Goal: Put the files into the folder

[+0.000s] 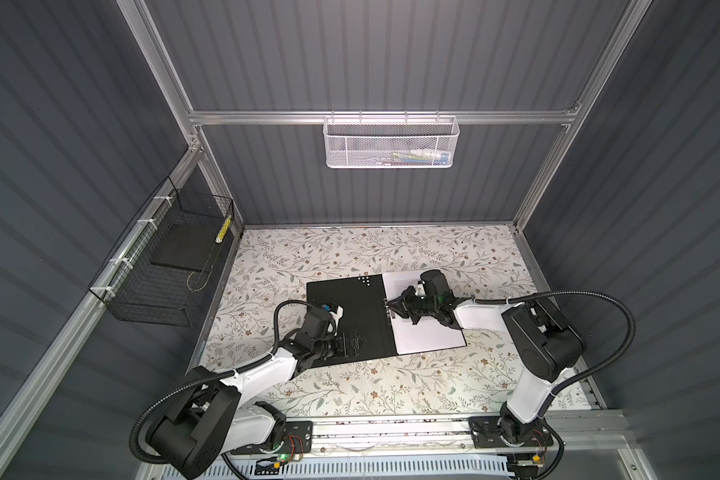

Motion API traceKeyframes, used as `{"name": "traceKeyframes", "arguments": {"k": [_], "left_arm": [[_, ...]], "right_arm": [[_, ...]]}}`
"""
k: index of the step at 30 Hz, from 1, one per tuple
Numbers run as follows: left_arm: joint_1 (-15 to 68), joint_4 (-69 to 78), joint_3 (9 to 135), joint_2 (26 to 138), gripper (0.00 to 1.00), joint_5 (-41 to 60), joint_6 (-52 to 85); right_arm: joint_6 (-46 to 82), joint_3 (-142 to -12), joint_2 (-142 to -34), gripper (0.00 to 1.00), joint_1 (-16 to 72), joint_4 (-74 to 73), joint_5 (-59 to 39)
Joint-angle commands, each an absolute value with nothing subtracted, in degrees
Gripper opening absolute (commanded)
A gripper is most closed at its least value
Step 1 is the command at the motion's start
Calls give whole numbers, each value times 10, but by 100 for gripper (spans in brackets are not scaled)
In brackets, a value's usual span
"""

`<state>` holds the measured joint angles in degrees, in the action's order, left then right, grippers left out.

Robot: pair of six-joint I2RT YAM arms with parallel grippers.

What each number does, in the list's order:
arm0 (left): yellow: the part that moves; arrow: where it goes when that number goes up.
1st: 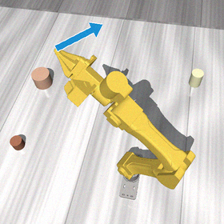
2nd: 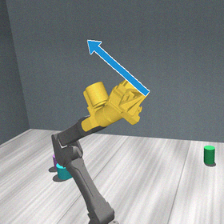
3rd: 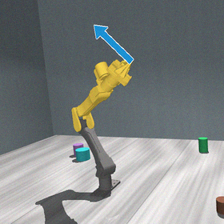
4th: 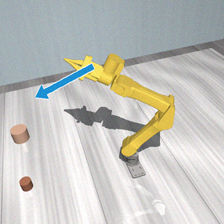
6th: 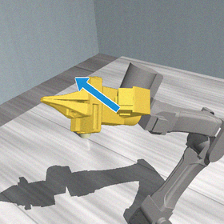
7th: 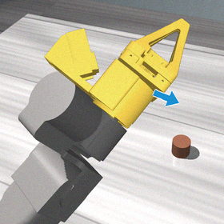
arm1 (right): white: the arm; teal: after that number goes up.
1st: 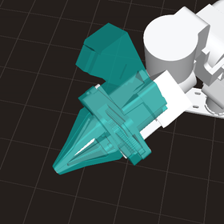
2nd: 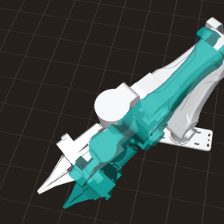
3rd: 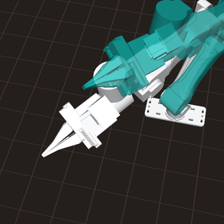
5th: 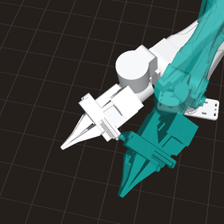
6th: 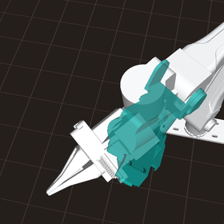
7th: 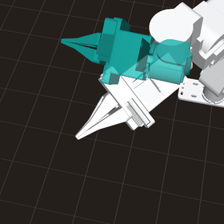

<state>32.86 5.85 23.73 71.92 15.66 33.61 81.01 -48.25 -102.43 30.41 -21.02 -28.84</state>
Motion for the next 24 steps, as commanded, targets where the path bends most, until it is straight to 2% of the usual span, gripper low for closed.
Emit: {"name": "traceKeyframes", "arguments": {"k": [1,8,15,24], "left_arm": [[328,8,227,743,100,150,338],[328,12,228,759,100,144,341],[328,12,229,771,100,139,345],[328,0,225,769,100,112,356]], "right_arm": [[813,-476,-1033,12,308,-215,-299],[812,-475,-1035,10,309,-220,-307],[806,-460,-1029,0,310,-231,-308],[783,-441,-1043,0,308,-251,-315]]}}
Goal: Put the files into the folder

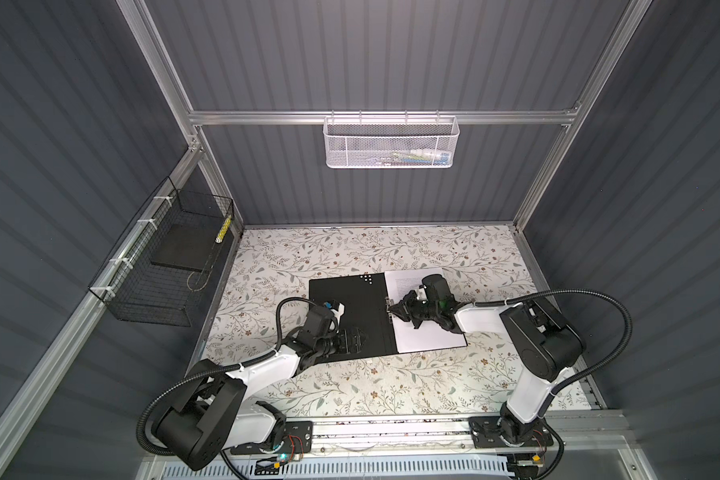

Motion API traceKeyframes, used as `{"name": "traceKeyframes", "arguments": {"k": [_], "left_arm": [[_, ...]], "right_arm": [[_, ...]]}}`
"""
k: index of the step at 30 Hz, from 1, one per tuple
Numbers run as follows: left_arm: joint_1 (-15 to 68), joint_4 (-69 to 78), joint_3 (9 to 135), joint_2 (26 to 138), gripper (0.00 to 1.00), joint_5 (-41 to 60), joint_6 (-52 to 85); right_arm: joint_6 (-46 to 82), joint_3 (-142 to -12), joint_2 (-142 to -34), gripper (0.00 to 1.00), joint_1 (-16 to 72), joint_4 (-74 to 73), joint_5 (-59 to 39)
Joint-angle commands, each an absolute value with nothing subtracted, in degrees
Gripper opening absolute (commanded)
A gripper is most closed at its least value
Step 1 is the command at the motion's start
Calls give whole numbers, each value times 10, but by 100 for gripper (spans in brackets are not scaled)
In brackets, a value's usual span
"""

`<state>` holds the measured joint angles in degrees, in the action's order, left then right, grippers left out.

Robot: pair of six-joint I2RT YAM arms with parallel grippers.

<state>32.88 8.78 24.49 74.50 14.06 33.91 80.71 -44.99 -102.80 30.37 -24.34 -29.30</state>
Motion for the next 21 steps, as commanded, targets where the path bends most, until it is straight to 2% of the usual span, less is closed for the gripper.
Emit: {"name": "traceKeyframes", "arguments": {"k": [1,7,16,21], "left_arm": [[328,-6,227,768,100,104,358],[328,-39,228,757,100,55,380],[328,-48,228,775,100,35,410],[328,-50,232,784,100,35,415]], "right_arm": [[779,-441,-1046,0,306,-254,-318],[736,-443,-1044,0,297,-243,-338],[639,-411,-1041,0,289,-200,-328],[626,-366,-1044,0,289,-242,-328]]}}
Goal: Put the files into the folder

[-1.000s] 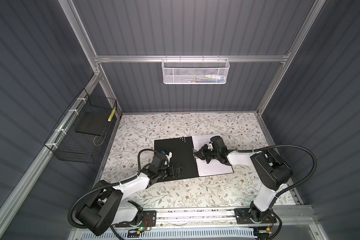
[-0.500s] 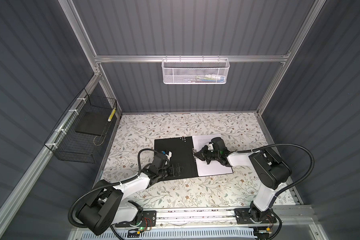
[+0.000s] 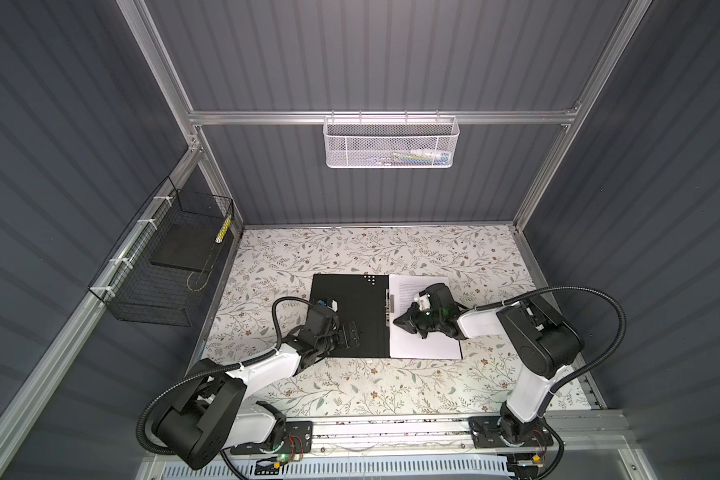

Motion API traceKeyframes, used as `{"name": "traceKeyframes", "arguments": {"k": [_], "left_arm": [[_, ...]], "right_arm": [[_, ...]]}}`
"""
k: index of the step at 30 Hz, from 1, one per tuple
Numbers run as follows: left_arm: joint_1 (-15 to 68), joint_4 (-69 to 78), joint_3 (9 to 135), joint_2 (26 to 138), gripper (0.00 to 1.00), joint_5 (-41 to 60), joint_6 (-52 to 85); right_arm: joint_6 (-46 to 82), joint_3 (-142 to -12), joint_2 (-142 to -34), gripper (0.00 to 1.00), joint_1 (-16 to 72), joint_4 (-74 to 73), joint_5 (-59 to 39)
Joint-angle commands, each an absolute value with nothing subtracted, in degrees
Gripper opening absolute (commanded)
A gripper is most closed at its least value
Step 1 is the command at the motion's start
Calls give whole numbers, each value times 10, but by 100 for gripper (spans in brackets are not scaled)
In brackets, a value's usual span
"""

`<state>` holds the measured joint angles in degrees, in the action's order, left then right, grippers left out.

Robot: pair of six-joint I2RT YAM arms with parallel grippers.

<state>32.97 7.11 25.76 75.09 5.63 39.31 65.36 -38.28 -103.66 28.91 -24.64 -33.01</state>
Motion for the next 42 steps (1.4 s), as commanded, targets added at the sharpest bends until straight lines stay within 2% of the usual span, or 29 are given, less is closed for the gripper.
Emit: {"name": "traceKeyframes", "arguments": {"k": [1,4,12,15,20,23,27,30,31,35,42], "left_arm": [[328,-51,233,785,100,35,415],[328,-49,235,789,100,35,417],[328,-44,234,786,100,46,415],[328,-64,257,749,100,60,395],[328,-62,343,710,100,145,359],[328,-14,393,738,100,204,359],[328,28,475,844,100,269,345],[324,58,533,929,100,313,339],[321,70,552,956,100,331,340],[311,90,620,1051,100,387,337],[292,88,683,1142,100,392,333]], "right_arm": [[626,-363,-1043,0,290,-253,-337],[626,-368,-1023,0,290,-261,-347],[599,-437,-952,1,289,-166,-354],[575,-462,-944,12,288,-123,-352],[550,-469,-929,30,274,-99,-350],[530,-457,-904,43,259,-88,-345],[489,-435,-847,61,246,-48,-318],[481,-400,-796,79,229,-46,-317],[479,-389,-778,97,222,-42,-317],[473,-349,-718,99,201,-29,-328],[482,-289,-646,99,174,-15,-332]]}}
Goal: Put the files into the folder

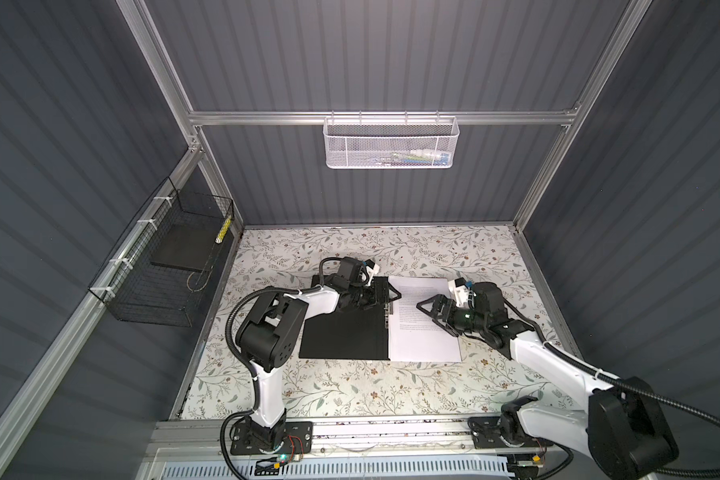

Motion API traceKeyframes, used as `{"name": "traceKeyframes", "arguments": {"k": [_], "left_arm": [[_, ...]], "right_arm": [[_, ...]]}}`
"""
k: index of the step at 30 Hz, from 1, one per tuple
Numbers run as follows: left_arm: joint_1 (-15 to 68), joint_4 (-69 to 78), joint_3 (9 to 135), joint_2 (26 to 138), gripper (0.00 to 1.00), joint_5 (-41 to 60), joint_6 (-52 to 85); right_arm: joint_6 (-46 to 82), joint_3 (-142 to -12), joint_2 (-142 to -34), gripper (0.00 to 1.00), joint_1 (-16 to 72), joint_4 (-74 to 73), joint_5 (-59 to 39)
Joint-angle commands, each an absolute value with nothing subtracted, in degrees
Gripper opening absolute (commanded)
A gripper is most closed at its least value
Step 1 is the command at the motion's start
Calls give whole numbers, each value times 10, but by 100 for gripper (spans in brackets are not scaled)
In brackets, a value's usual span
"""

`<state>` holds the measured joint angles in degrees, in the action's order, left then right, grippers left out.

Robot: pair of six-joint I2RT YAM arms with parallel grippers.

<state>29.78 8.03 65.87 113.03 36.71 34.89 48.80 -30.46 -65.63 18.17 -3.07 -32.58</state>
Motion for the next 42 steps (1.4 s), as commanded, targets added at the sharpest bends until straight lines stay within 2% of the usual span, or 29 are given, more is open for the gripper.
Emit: {"name": "traceKeyframes", "arguments": {"k": [1,15,21,29,35,42], "left_arm": [[291,83,691,1150,100,398,327],[281,146,725,1210,100,455,359],[277,235,712,1213,100,493,412],[278,317,668,1181,100,512,467],[294,473,592,1158,100,529,569],[319,488,536,1119,100,519,568]], "right_arm": [[482,-284,-624,99,171,-15,-333],[488,-269,-615,99,162,-16,-343],[494,-262,-617,99,160,-21,-344],[501,-261,-630,99,158,-28,-342],[548,-280,-661,99,149,-33,-333],[551,-320,-675,99,147,-16,-318]]}}
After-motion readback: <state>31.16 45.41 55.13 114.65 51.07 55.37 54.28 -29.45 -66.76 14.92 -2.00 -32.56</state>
